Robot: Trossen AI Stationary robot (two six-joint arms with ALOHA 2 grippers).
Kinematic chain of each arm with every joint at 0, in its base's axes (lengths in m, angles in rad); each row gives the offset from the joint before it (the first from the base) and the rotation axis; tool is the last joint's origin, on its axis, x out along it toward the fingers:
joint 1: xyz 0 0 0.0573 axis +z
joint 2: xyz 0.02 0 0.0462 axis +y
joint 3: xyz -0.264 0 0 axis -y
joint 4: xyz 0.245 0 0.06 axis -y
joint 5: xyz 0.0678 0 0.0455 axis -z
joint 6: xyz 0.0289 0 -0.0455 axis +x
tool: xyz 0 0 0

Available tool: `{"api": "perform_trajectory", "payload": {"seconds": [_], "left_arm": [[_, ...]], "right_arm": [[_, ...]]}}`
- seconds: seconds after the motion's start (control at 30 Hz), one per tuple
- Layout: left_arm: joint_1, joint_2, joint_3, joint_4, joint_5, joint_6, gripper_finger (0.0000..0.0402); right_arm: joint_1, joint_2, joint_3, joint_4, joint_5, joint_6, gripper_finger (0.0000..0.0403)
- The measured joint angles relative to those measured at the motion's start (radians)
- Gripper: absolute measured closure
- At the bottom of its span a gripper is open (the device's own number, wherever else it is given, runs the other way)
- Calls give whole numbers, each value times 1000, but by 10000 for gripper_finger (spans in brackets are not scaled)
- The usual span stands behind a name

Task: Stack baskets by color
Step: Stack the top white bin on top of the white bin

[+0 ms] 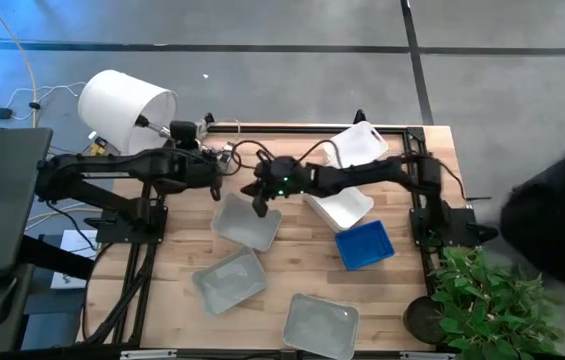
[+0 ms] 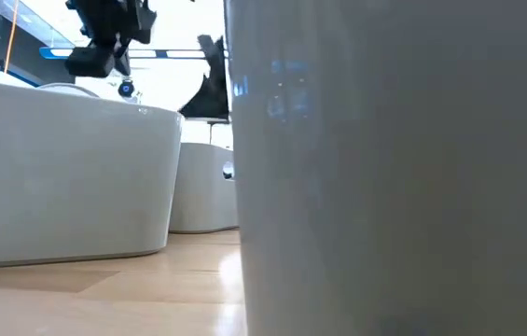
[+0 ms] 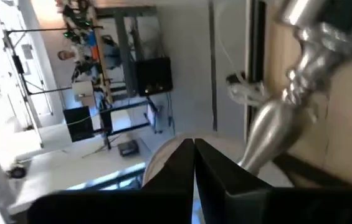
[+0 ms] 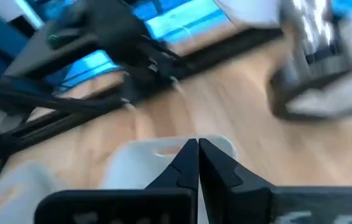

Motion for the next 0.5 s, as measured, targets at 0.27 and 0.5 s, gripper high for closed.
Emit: {"api": "perform_trajectory", "payload": {"seconds": [0.27,0.5], "left_arm": [[-46,-149,-2,326,185,34,401],[-96,-271,-40,711,570,-69,401]], "right_arm": [[39,-197,2,-213,85,-219,403],[143,-376,4,-452,311,-344,403]]}}
